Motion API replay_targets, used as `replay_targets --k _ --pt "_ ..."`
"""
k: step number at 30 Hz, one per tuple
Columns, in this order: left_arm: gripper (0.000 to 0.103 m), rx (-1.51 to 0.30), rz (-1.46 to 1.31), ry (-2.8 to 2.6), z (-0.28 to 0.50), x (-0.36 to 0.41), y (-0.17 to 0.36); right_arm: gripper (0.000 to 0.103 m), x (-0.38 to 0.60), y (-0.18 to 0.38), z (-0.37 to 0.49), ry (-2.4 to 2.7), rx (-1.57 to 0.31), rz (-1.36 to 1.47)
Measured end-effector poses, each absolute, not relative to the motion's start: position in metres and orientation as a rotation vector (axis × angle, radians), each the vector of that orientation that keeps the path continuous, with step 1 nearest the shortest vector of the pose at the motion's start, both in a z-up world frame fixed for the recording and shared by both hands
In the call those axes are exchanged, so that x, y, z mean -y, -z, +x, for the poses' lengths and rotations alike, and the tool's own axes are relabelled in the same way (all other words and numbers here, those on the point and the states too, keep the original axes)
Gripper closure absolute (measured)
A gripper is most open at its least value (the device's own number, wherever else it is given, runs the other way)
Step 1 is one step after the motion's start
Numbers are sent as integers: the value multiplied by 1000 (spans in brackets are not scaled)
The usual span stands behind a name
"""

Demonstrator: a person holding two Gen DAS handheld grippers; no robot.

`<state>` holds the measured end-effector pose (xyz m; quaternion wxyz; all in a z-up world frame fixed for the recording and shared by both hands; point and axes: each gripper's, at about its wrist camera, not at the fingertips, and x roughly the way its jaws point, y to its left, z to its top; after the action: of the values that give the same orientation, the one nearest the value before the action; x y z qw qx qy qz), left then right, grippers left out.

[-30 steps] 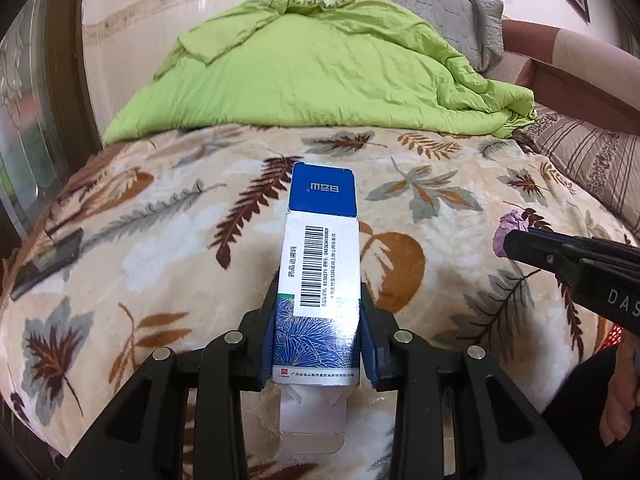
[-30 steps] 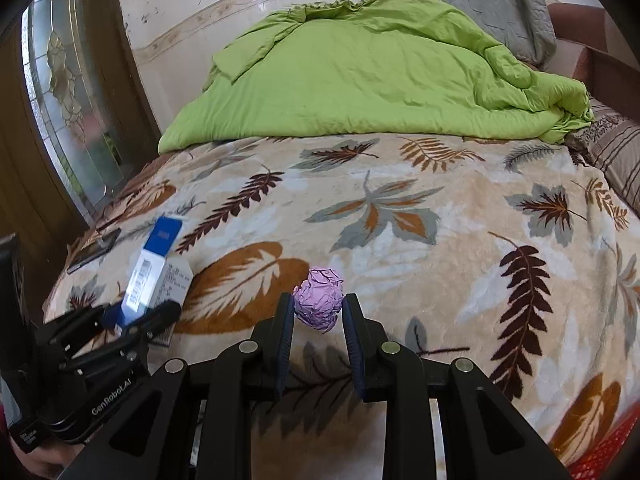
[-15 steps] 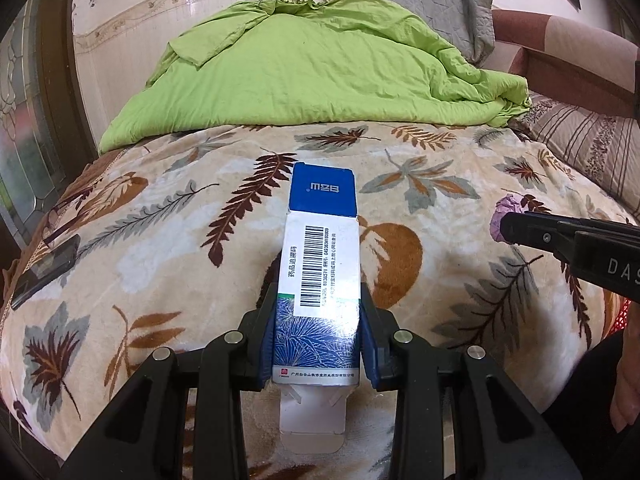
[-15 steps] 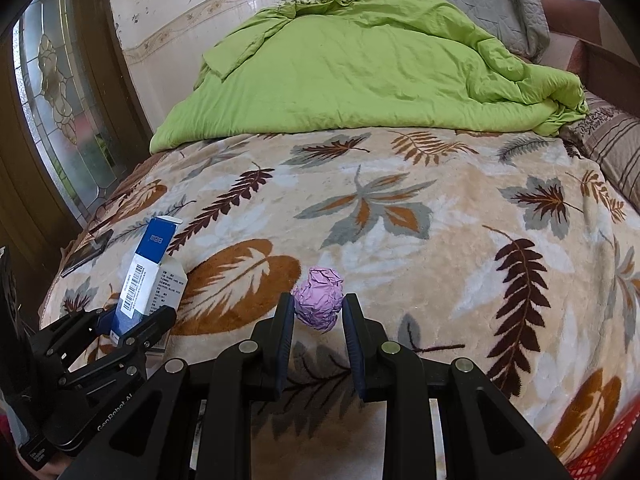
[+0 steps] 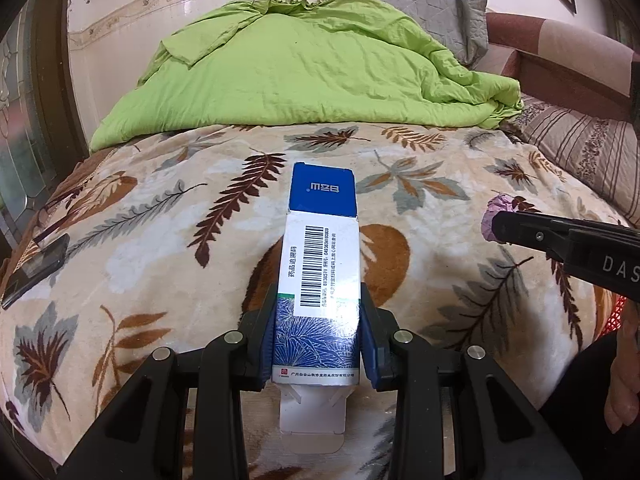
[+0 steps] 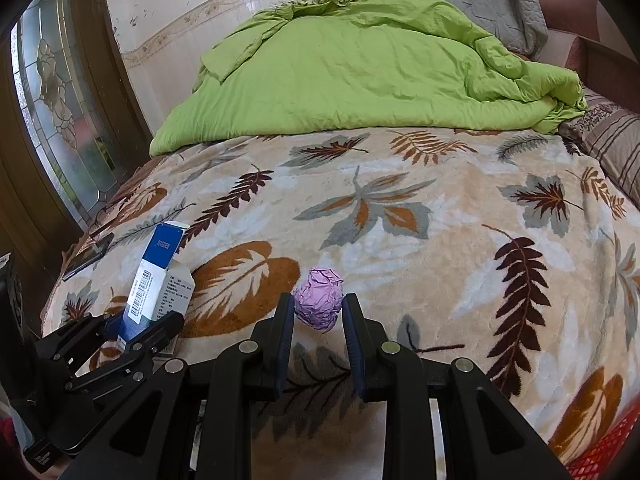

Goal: Collect trash
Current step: 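Lift the paper ball and medicine box above the bed with both tools, then carry the paper ball and medicine box over the red basket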

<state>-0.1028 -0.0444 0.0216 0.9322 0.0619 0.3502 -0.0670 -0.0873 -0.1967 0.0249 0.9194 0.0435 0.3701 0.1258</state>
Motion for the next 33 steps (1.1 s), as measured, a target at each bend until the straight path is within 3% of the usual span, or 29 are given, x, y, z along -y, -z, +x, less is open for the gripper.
replay_targets --k 17,33 --pt "69 -711 111 379 -126 96 -51 76 264 -52 -149 -203 -745 270" --pt "70 -698 158 843 -158 261 -108 76 456 -112 -295 246 -592 480"
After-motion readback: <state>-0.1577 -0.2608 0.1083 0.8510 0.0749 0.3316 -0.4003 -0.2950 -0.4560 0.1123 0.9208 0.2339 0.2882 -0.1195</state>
